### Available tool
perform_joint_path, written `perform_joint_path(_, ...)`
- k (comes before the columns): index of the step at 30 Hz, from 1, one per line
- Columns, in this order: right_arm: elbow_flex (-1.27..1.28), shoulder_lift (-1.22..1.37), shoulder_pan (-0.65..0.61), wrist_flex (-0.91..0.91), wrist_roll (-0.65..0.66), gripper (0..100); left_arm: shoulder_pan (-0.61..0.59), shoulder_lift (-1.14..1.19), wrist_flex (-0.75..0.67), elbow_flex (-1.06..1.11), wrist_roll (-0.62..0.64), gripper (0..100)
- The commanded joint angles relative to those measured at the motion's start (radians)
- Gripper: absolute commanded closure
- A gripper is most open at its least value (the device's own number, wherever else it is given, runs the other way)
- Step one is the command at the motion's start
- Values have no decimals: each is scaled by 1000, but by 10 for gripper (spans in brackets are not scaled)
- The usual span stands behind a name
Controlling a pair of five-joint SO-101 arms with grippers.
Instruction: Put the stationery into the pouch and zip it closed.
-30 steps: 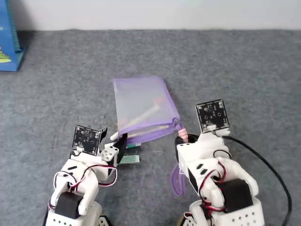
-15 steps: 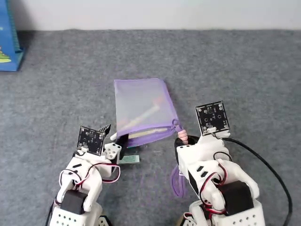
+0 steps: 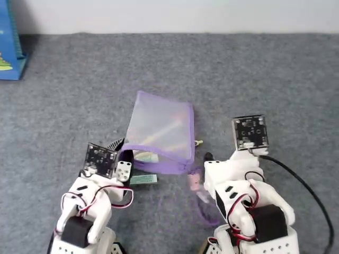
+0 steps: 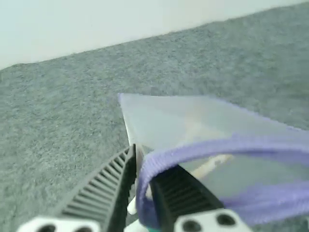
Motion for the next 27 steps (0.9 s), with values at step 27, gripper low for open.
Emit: perform_joint_path(27, -388, 702, -38, 4, 114, 775, -523, -12, 77, -257, 186, 988)
